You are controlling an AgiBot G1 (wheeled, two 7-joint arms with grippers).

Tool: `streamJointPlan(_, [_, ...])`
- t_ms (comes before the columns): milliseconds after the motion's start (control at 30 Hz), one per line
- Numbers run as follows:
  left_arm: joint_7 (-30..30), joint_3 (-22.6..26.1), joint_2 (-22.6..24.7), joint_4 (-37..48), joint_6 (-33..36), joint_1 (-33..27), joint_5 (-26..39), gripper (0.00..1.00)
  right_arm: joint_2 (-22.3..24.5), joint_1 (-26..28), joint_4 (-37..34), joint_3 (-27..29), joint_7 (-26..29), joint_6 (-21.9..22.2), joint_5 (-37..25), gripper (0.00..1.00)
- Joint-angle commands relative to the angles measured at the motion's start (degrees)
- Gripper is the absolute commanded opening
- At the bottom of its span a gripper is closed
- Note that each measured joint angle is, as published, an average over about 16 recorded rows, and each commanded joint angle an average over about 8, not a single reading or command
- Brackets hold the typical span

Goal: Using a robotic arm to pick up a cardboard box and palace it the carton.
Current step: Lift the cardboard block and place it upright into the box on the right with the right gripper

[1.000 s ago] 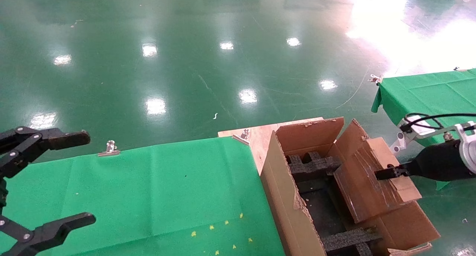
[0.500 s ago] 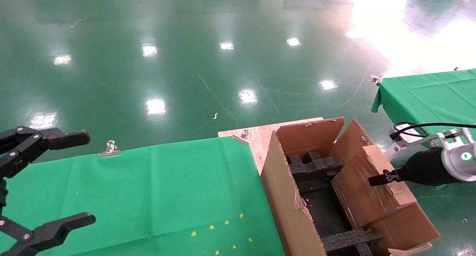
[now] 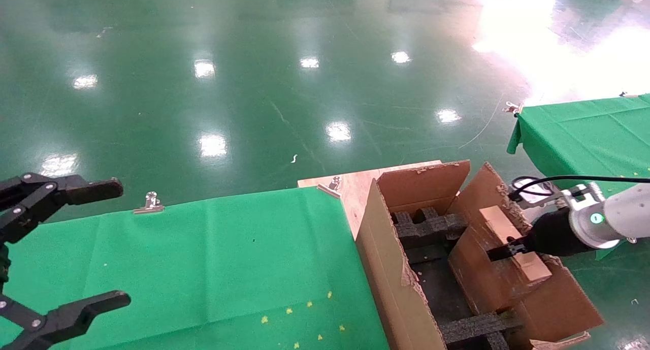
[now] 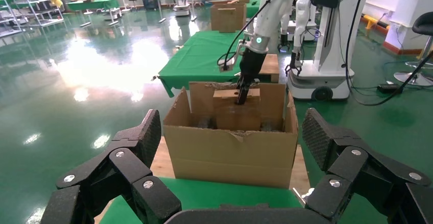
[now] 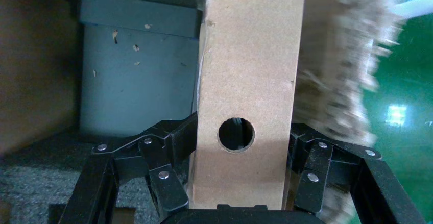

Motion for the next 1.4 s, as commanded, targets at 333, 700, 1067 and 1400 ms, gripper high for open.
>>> streamJointPlan(333, [0.00, 0.01, 0.00, 0.00, 0.00, 0.00, -0.01, 1.00, -6.50, -3.71, -10.52, 0.83, -6.27, 1.21, 2.89, 0.00])
streamJointPlan(700, [0.01, 0.02, -0.01, 0.00, -0.01, 0.00, -0.01, 1.00, -11.71, -6.56, -19.54, 1.67, -11.66, 1.90, 4.78, 0.00])
streamJointPlan(1067, [0.01, 0.02, -0.01, 0.00, -0.01, 0.00, -0.02, 1.00, -14.57, -7.97, -25.79, 2.22, -15.75, 1.51, 5.81, 0.03])
streamJointPlan(1400, [0.02, 0.02, -0.02, 0.01, -0.02, 0.01, -0.04, 1.00, -15.26, -8.35, -27.31, 2.45, -16.60, 1.44, 6.24, 1.00])
